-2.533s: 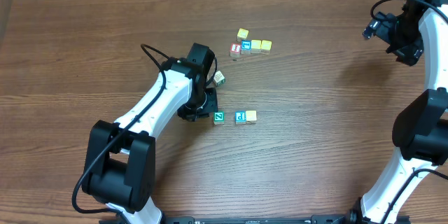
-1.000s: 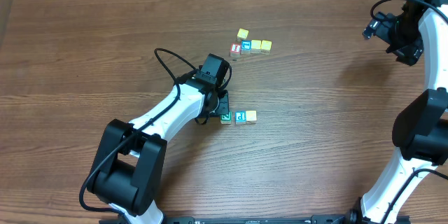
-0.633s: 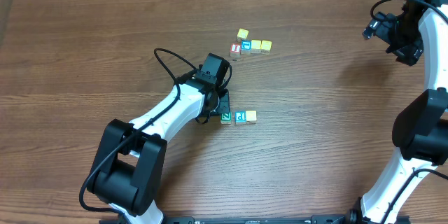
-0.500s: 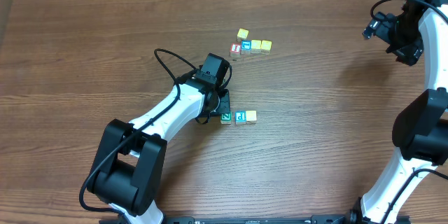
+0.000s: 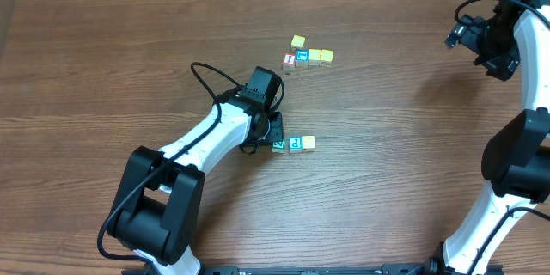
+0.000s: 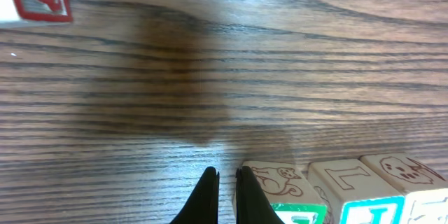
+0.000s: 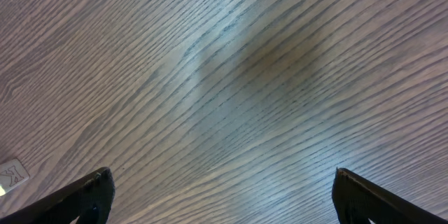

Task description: Flip 5 blocks

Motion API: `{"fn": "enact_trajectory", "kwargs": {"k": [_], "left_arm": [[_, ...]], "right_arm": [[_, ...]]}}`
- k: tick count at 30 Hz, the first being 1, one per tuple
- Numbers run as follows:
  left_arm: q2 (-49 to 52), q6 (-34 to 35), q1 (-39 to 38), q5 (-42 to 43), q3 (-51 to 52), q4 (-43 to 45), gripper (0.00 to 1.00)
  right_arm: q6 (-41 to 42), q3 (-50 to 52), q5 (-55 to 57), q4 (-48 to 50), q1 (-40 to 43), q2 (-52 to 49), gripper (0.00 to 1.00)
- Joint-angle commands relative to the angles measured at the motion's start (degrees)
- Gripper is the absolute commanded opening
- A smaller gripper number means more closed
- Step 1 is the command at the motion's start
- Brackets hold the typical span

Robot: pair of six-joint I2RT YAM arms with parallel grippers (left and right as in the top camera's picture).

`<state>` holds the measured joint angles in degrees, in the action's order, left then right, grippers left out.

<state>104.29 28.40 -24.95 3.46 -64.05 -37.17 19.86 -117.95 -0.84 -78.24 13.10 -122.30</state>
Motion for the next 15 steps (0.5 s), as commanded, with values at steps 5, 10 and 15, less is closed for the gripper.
{"fn": "enact_trajectory", "kwargs": {"k": [5,10,15], "left_arm": [[0.4,0.8,-0.2,-0.7,-0.3,-0.6,0.04],[0.4,0.8,-1.0,0.0,-0.3,-2.2,0.04],[0.4,0.8,-1.0,1.0,-0.3,-3.3,0.04]], "right_arm": [[-0.2,-0.5,0.3,0.2,0.1,1.2,1.0],[-0.2,-0.5,0.3,0.2,0.1,1.2,1.0],[-0.2,-0.5,0.3,0.2,0.1,1.2,1.0]]}}
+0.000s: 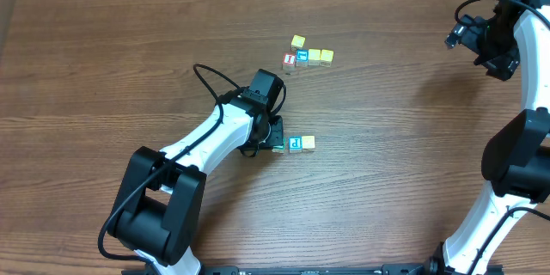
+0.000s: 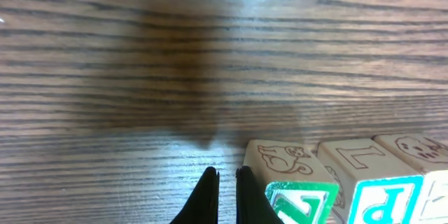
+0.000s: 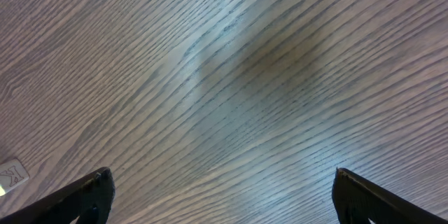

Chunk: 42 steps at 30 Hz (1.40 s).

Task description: Flip 5 blocks

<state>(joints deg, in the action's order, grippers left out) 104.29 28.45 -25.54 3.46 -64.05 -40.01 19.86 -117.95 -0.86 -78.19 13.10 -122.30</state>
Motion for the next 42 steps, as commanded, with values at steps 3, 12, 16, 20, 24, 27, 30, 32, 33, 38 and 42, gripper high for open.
{"fn": "enact_trajectory", "kwargs": {"k": [3,12,16,20,24,27,30,32,33,38,42], "left_arm": [[0.4,0.9,-0.4,1.2,-0.3,-0.5,0.04],[0.4,1.0,-0.4,3.7,-0.3,-0.5,0.04],[0.4,1.4,-0.4,3.8,-0.3,-0.5,0.04],[0.4,1.4,-0.4,3.9,-0.3,-0.4,0.04],[0.4,1.4,-0.4,3.9,-0.3,-0.2,0.04],[0.4,1.4,-0.4,4.0,-0.3,-0.1,0.04],[0.4,1.4,-0.4,4.1,-0.3,-0.2,0.04],[0.4,1.4,-0.4,4.1,-0.3,-0.2,0.04],[0.4,1.4,-0.4,4.1,-0.3,-0.2,0.04],[0.4,1.4,-0.4,4.5,-0.3,-0.1,0.04],[0.4,1.4,-0.4,5.4,-0.3,0.0,0.04]], "right_arm": [[-0.2,-0.5,0.3,0.1,0.1,1.2,1.0],[-0.2,-0.5,0.3,0.1,0.1,1.2,1.0],[-0.2,-0.5,0.3,0.1,0.1,1.2,1.0],[-0.2,-0.5,0.3,0.1,0.1,1.2,1.0],[-0.2,-0.5,0.3,0.1,0.1,1.2,1.0],[-0.2,-0.5,0.3,0.1,0.1,1.2,1.0],[-0.2,-0.5,0.3,0.1,0.1,1.2,1.0],[-0.2,-0.5,0.3,0.1,0.1,1.2,1.0],[-0.2,-0.5,0.3,0.1,0.1,1.2,1.0],[-0.2,-0.5,0.3,0.1,0.1,1.2,1.0],[-0.2,-0.5,0.3,0.1,0.1,1.2,1.0]]}}
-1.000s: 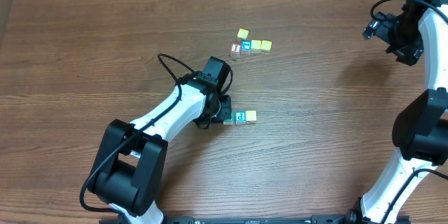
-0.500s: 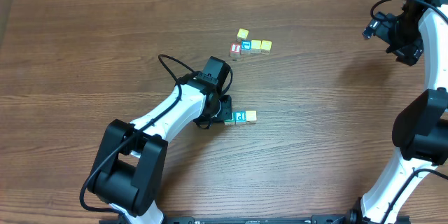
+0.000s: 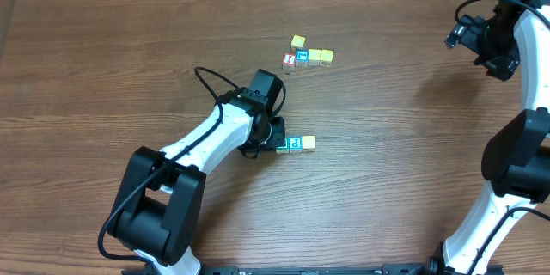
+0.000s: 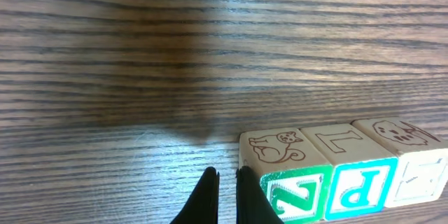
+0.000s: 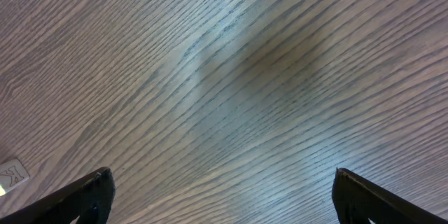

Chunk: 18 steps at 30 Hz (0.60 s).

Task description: Flip 5 blocks

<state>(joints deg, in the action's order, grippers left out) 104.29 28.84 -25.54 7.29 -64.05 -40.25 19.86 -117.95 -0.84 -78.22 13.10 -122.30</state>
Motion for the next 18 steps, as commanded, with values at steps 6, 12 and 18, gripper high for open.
{"fn": "enact_trajectory", "kwargs": {"k": [6,12,18], "left_arm": [[0.4,1.0,-0.4,1.2,-0.3,0.4,0.04],[0.0,-2.0,0.8,0.6,-3.9,-2.1,0.04],[0.1,-3.5,2.4,-10.4,-17.9,-15.2,0.24]], "right_arm": [[-0.2,-0.5,0.3,0.2,0.1,1.2,1.0],[-0.2,-0.5,0.3,0.2,0.1,1.2,1.0],[-0.2,-0.5,0.3,0.2,0.1,1.2,1.0]]}}
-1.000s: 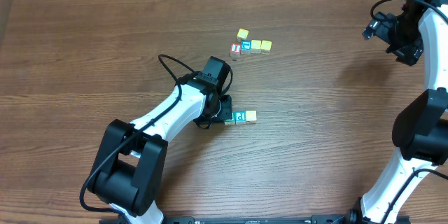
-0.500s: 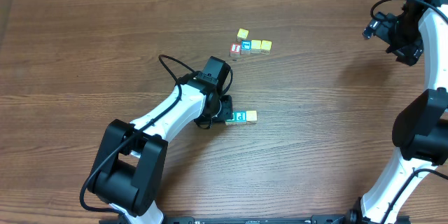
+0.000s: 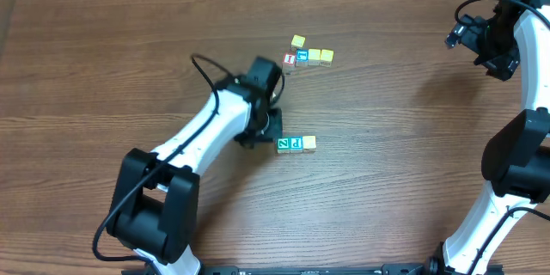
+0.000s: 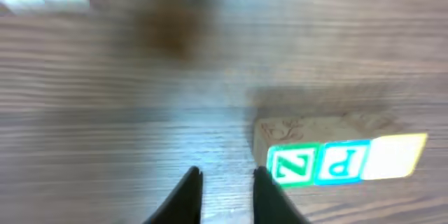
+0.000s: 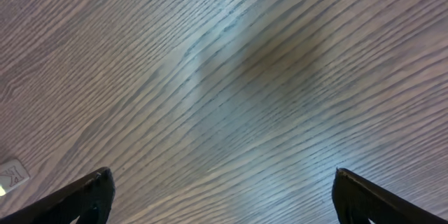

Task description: Flip 5 blocks

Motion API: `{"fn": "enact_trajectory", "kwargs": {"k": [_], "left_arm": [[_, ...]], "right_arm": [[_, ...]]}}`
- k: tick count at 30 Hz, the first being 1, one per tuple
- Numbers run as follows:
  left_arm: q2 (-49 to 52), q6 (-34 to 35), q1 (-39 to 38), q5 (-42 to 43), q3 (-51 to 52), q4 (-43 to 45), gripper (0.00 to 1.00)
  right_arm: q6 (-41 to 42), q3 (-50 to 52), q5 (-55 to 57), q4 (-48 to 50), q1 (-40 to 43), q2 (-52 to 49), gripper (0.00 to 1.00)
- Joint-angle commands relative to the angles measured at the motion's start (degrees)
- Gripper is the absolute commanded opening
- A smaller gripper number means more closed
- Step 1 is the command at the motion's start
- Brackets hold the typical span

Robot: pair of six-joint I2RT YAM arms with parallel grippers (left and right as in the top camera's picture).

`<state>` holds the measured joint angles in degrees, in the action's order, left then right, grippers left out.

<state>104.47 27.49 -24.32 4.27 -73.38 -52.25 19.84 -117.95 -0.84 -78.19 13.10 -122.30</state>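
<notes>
Three blocks lie in a row in the middle of the table: a green-letter block point(image 3: 284, 144) point(image 4: 294, 165), a blue P block point(image 3: 296, 143) point(image 4: 343, 162) and a yellow block point(image 3: 308, 143) point(image 4: 395, 157). My left gripper point(image 3: 269, 131) point(image 4: 225, 185) hovers just left of the green block, its jaws slightly open with nothing between them; this view is blurred. Further back lies a cluster of a red block point(image 3: 290, 59), a blue block point(image 3: 302, 56) and yellow blocks point(image 3: 320, 55), with one more yellow block point(image 3: 297, 41) behind. My right gripper point(image 3: 468, 34) point(image 5: 222, 199) is wide open over bare wood at the far right.
The brown wooden table point(image 3: 404, 155) carries only the blocks. A pale block corner point(image 5: 10, 173) shows at the left edge of the right wrist view. A blurred red block sits at the top left of the left wrist view.
My left gripper was shut close beside the green block; now its jaws stand slightly apart and it sits further back from the row. The three blocks and the right arm have not moved.
My left gripper stayed shut against the left side of the green block through the three earlier moments, with the row's lettered faces coming more into the wrist view. Now it is open and drawn back. The right arm held still throughout.
</notes>
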Motion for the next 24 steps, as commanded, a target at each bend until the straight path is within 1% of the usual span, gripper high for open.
{"fn": "enact_trajectory", "kwargs": {"k": [1,2,3,5,6,7,11,14,16,20,22,24], "left_arm": [[-0.1,-3.2,1.4,-8.0,-11.0,-4.5,0.29],[-0.1,-5.0,1.5,-7.8,-13.2,-5.2,0.34],[-0.1,-6.7,1.5,-7.8,-14.9,-5.5,0.41],[-0.1,-11.0,1.5,-7.9,-17.5,-5.1,0.49],[-0.1,-12.9,1.4,-7.9,-18.2,-4.4,0.52],[-0.1,-13.6,1.4,-8.2,-18.5,-3.5,0.52],[0.6,-10.9,1.9,-8.3,-18.5,-1.9,0.52],[2.1,-10.6,1.9,-8.4,-18.5,-0.9,0.54],[3.1,-11.7,1.9,-8.3,-18.5,0.8,0.54],[5.2,-16.4,1.6,-7.1,-18.5,3.7,0.54],[6.8,-16.3,1.5,-7.5,-18.5,4.4,0.52],[8.4,-14.5,1.5,-7.4,-18.5,4.7,0.5]], "right_arm": [[-0.2,-0.5,0.3,0.1,0.1,1.2,1.0],[-0.2,-0.5,0.3,0.1,0.1,1.2,1.0],[-0.2,-0.5,0.3,0.1,0.1,1.2,1.0],[-0.2,-0.5,0.3,0.1,0.1,1.2,1.0],[-0.2,-0.5,0.3,0.1,0.1,1.2,1.0],[-0.2,-0.5,0.3,0.1,0.1,1.2,1.0],[-0.2,-0.5,0.3,0.1,0.1,1.2,1.0],[-0.2,-0.5,0.3,0.1,0.1,1.2,1.0],[-0.2,-0.5,0.3,0.1,0.1,1.2,1.0],[-0.2,-0.5,0.3,0.1,0.1,1.2,1.0],[-0.2,-0.5,0.3,0.1,0.1,1.2,1.0],[-0.2,-0.5,0.3,0.1,0.1,1.2,1.0]]}}
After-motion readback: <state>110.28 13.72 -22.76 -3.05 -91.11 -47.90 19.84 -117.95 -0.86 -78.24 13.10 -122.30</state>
